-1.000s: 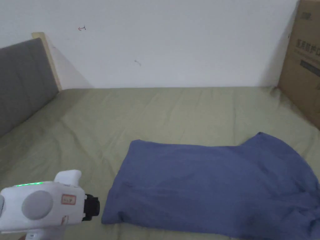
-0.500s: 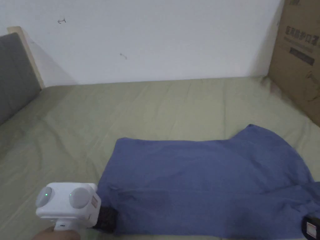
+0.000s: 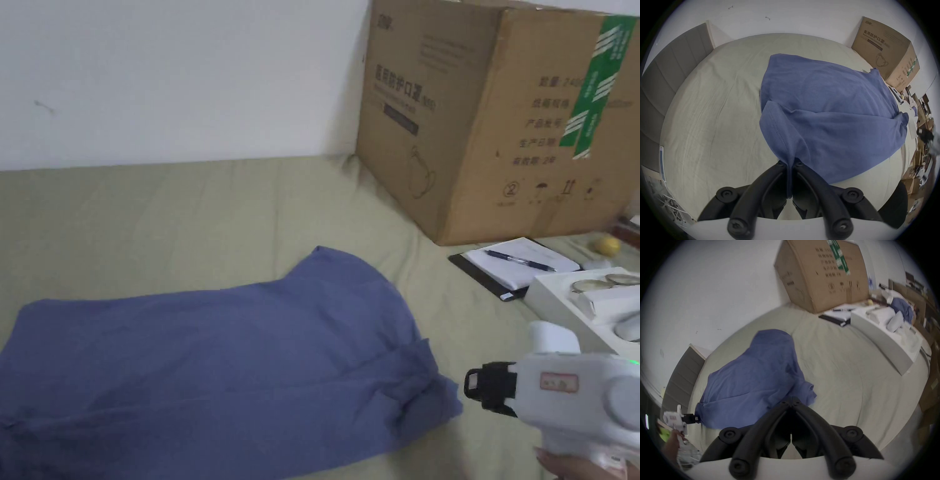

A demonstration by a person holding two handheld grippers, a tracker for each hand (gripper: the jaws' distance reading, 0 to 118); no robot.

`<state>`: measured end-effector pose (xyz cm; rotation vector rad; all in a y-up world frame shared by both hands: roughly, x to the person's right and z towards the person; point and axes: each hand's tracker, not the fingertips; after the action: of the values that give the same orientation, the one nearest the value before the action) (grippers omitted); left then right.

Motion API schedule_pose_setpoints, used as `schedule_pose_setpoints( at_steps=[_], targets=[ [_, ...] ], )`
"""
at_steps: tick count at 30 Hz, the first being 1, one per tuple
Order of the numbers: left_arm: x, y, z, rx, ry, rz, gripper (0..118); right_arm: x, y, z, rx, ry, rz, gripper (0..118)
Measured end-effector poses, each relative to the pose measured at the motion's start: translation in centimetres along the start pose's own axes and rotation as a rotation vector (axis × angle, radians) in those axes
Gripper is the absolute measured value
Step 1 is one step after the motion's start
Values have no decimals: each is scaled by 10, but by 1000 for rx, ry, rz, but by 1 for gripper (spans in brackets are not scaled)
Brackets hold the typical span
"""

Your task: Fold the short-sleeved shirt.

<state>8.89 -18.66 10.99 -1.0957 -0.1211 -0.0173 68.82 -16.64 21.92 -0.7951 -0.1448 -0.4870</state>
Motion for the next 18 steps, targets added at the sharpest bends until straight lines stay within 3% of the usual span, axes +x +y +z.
schedule_pose_setpoints(
  at_steps=[4, 5, 6, 8, 9, 15, 16, 17, 18],
  targets=[
    [-1, -1, 1, -7, 17, -11, 3, 13, 37, -32, -152, -44, -10, 0],
    [0, -2, 2, -13, -5, -2, 3, 16, 43, -40, -198, -50, -29, 17],
    [0, -3, 3, 1, -11, -3, 3, 20, 46, -52, -273, -22, -69, 42],
    [1, -3, 3, 4, -10, -5, 3, 26, 45, -71, -361, 17, -135, 108],
    [3, -4, 2, -3, -15, -5, 3, 27, 44, -77, -378, 18, -154, 116],
    [5, -8, -4, -23, 16, -58, 3, 16, 43, -102, -364, -46, -108, 107],
    [5, -8, -4, -24, 16, -58, 3, 15, 42, -104, -374, -81, -83, 94],
    [4, -8, -5, -27, 11, -53, 3, 12, 42, -105, -372, -96, -74, 63],
    [4, -7, -5, -30, 9, -47, 3, 10, 40, -107, -393, -109, -50, 46]
  ],
)
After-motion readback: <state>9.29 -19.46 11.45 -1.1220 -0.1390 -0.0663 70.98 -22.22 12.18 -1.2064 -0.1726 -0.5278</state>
